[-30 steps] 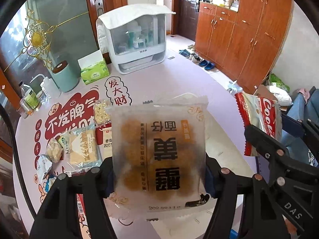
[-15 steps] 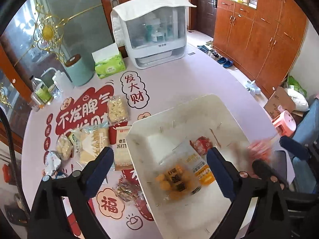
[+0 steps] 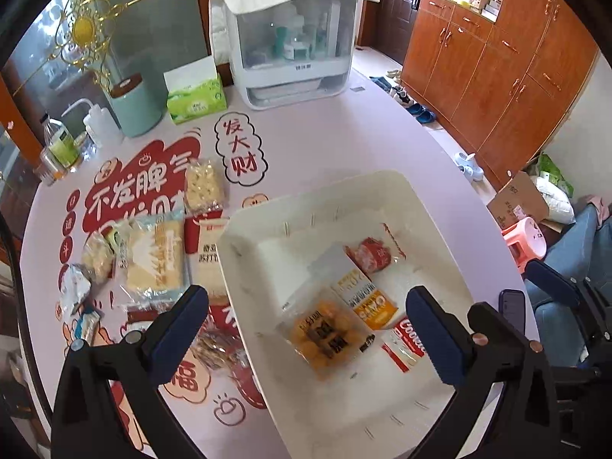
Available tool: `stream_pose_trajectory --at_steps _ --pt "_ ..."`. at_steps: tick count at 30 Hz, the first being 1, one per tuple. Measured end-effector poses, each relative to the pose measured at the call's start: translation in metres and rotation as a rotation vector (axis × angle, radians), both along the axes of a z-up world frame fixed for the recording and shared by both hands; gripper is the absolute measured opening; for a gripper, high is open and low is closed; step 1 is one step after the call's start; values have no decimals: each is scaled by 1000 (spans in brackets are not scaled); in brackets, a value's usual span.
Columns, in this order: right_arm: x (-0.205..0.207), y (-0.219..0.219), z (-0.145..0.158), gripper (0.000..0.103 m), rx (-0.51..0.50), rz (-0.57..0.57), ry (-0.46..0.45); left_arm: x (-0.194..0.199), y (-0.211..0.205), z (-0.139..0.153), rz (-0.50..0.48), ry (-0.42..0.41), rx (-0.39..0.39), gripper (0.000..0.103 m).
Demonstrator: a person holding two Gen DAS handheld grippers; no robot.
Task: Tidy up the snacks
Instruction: 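Drop the pastry box into the tray with the left tool while the right drops the Coolie bag, then move both tools back over the remaining snacks on the table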
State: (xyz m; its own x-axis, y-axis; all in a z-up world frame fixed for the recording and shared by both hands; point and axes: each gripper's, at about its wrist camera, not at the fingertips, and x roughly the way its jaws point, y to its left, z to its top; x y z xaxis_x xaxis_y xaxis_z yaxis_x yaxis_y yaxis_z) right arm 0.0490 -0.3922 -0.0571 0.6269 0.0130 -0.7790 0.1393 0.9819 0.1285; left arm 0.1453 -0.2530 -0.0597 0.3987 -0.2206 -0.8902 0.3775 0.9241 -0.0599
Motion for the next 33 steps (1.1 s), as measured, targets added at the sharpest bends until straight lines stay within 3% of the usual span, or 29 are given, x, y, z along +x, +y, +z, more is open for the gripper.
stream_pose_trajectory --at_steps 6,12,19,27,33 --pt "-4 -4 -4 84 19 -9 16 -9 3 1 7 9 3 103" --pt "-9 -5 -10 84 36 -9 34 -21 2 6 14 -60 65 103" --pt "-16 1 -20 84 51 2 69 -32 13 3 10 -42 69 102" --pt "-22 15 -28 84 57 -8 106 -56 37 1 -6 -70 101 102" --pt "-24 33 -42 84 77 8 159 -75 77 -18 36 -16 95 102"
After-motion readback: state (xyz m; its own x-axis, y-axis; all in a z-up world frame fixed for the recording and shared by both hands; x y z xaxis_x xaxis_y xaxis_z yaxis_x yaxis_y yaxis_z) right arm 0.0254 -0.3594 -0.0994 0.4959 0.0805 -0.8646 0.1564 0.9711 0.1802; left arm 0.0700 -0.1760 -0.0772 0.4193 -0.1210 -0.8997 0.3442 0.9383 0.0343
